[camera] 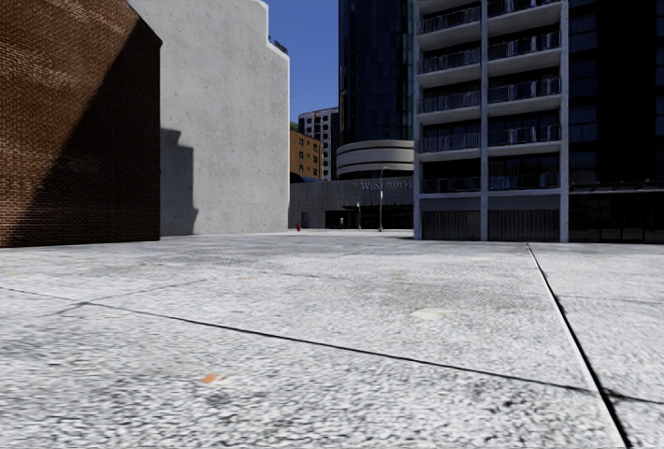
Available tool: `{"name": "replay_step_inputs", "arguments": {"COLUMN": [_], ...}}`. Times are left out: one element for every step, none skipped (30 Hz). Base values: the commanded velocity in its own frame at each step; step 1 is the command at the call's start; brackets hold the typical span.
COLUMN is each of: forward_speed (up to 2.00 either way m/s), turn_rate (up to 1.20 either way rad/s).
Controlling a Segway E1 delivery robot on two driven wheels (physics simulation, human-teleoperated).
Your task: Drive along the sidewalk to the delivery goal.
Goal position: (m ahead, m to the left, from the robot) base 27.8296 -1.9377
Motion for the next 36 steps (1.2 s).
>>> {"name": "replay_step_inputs", "arguments": {"forward_speed": [2.0,2.0,2.0,2.0,2.0,2.0,2.0,2.0,2.0,2.0,2.0,2.0,2.0,2.0,2.0,2.0,2.0,2.0,2.0,2.0,2.0,2.0,2.0,2.0,2.0,2.0,2.0,2.0,2.0,2.0,2.0,2.0,2.0,2.0,2.0,2.0], "turn_rate": [0.0,0.0,0.0,0.0,0.0,0.0,0.0,0.0,0.0,0.0,0.0,0.0,0.0,0.0,0.0,0.0,0.0,0.0,0.0,0.0,0.0,0.0,0.0,0.0,0.0,0.0,0.0,0.0,0.0,0.0,0.0,0.0,0.0,0.0,0.0,0.0]}}
